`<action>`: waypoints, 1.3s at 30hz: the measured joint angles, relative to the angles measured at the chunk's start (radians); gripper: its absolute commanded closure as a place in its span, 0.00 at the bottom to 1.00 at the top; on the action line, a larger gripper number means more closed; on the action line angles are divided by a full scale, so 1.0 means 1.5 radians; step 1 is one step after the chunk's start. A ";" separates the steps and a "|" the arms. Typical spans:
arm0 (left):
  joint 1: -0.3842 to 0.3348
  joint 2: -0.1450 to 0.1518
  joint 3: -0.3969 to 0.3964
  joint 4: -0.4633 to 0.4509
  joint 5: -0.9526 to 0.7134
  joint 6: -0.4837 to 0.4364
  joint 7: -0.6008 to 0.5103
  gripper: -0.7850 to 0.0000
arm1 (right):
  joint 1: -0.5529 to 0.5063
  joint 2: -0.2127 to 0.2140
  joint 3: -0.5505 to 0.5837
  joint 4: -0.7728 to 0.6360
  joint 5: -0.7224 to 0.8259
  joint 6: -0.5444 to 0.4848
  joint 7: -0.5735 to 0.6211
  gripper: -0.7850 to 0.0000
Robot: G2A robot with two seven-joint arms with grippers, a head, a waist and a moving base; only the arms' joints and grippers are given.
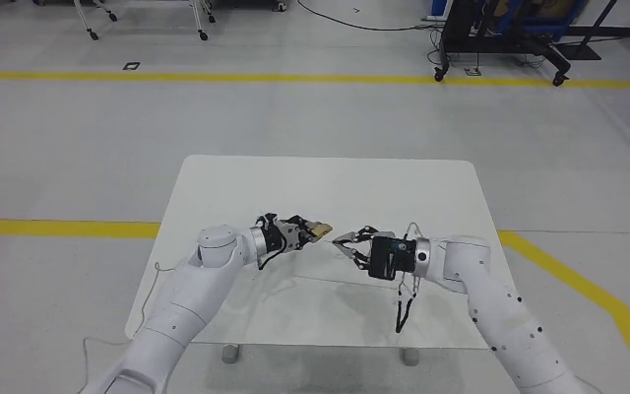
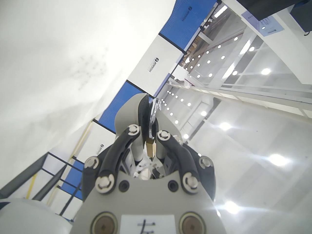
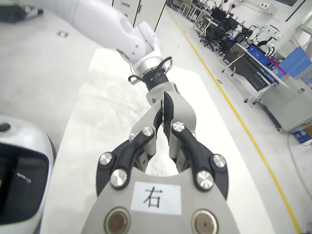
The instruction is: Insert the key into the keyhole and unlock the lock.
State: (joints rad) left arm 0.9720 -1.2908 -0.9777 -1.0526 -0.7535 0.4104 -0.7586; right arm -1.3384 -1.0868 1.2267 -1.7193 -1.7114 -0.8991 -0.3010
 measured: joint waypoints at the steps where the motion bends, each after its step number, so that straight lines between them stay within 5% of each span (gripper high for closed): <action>1: -0.002 -0.002 0.002 0.008 -0.007 -0.004 -0.007 1.00 | -0.002 0.002 0.002 -0.008 -0.024 0.001 -0.008 1.00; 12: -0.001 -0.005 0.002 0.018 -0.026 -0.022 -0.017 1.00 | -0.004 0.008 -0.005 -0.026 -0.085 -0.008 -0.006 1.00; 18: 0.019 -0.004 0.000 -0.023 -0.002 -0.077 -0.008 1.00 | 0.016 0.010 -0.063 -0.088 -0.238 0.023 0.126 1.00; 24: 0.032 -0.002 -0.001 -0.043 0.029 -0.120 -0.006 1.00 | -0.021 0.022 -0.068 -0.156 -0.376 0.102 0.132 1.00; 39: 0.031 -0.004 0.000 -0.038 0.028 -0.090 -0.017 1.00 | -0.047 0.033 -0.097 -0.212 -0.512 0.114 0.154 1.00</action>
State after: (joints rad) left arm 1.0184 -1.2965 -0.9775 -1.1093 -0.7112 0.2754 -0.7846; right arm -1.4082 -1.0368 1.0818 -2.0378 -2.4793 -0.7280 -0.0698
